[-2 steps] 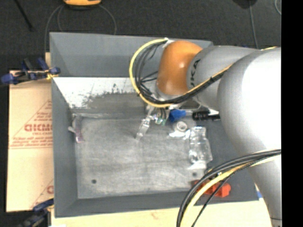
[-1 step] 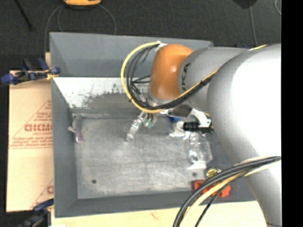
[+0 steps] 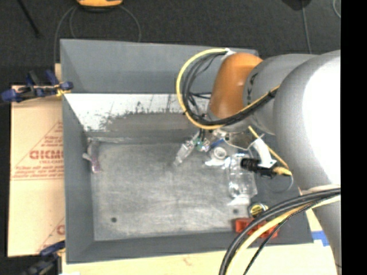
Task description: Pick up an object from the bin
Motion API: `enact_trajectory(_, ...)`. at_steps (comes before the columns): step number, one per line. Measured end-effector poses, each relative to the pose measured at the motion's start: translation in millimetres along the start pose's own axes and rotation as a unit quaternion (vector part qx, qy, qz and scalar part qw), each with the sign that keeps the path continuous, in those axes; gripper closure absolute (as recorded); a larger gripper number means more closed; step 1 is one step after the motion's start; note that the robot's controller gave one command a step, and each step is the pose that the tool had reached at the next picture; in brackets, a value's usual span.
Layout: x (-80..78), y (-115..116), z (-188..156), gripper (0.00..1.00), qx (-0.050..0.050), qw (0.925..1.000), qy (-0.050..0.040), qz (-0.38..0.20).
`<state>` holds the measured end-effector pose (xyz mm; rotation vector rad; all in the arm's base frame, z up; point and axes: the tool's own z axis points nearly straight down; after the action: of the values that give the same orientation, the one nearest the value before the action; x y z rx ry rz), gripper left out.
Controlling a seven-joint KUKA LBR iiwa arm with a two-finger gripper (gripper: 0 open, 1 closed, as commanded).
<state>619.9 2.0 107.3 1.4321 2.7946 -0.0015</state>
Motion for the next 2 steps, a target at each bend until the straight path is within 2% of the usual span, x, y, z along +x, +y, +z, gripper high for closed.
enact_trajectory(1,-38.4,14.3,-29.2,0.00,-0.002,0.9973,-0.0013,0.073)
enact_trajectory(2,-66.3,-4.3,28.1,0.00,0.001,0.9937,-0.0003,-0.112)
